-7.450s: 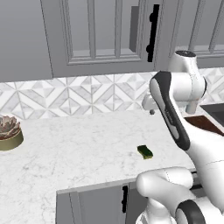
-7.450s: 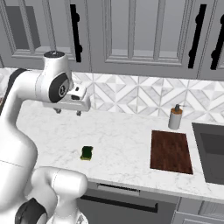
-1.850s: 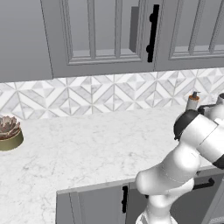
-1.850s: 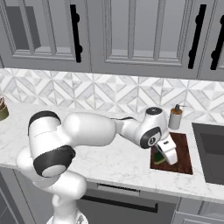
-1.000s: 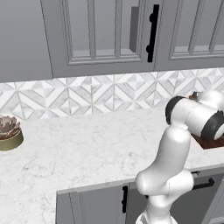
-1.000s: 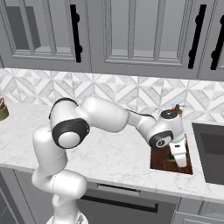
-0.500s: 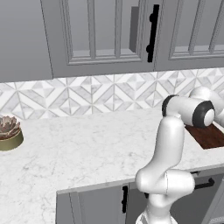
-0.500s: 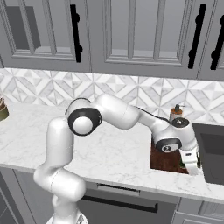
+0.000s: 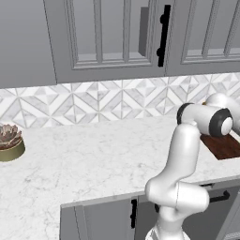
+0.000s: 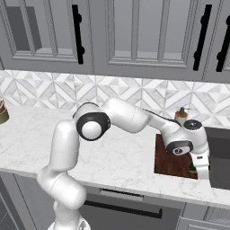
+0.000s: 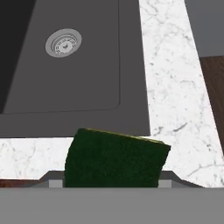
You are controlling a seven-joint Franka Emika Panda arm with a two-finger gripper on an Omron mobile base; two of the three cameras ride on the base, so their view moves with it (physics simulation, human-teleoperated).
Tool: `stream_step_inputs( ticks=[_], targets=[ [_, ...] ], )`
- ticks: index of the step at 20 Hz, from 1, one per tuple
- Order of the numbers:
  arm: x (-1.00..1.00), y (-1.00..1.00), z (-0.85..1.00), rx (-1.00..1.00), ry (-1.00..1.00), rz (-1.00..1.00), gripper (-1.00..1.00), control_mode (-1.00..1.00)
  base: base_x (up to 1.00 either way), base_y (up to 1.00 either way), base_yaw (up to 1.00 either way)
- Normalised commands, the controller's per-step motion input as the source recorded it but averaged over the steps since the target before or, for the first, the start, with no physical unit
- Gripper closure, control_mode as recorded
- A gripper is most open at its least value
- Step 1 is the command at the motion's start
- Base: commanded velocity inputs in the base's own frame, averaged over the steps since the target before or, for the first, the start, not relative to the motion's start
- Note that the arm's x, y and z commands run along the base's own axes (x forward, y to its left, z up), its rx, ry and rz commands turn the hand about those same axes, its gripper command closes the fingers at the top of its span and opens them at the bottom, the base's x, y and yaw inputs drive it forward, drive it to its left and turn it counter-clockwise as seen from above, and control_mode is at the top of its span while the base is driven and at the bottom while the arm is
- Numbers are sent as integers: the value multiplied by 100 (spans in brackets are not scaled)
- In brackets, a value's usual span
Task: Pick up the sponge from the counter and clean the cutting board by briefly scrubbing or pressing down on the cutting board. Once finished, release the sponge.
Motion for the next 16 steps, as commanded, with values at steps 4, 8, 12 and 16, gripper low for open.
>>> stream_step_inputs(
  ticks=[4, 8, 12, 16],
  targets=[
    [18, 8, -33, -6, 0, 0, 100, -100, 0, 0, 0],
    [19, 11, -28, -5, 0, 0, 100, -100, 0, 0, 0],
    [15, 24, -34, -8, 0, 0, 100, -100, 0, 0, 0],
    [13, 30, -34, -9, 0, 0, 100, -100, 0, 0, 0]
  ],
)
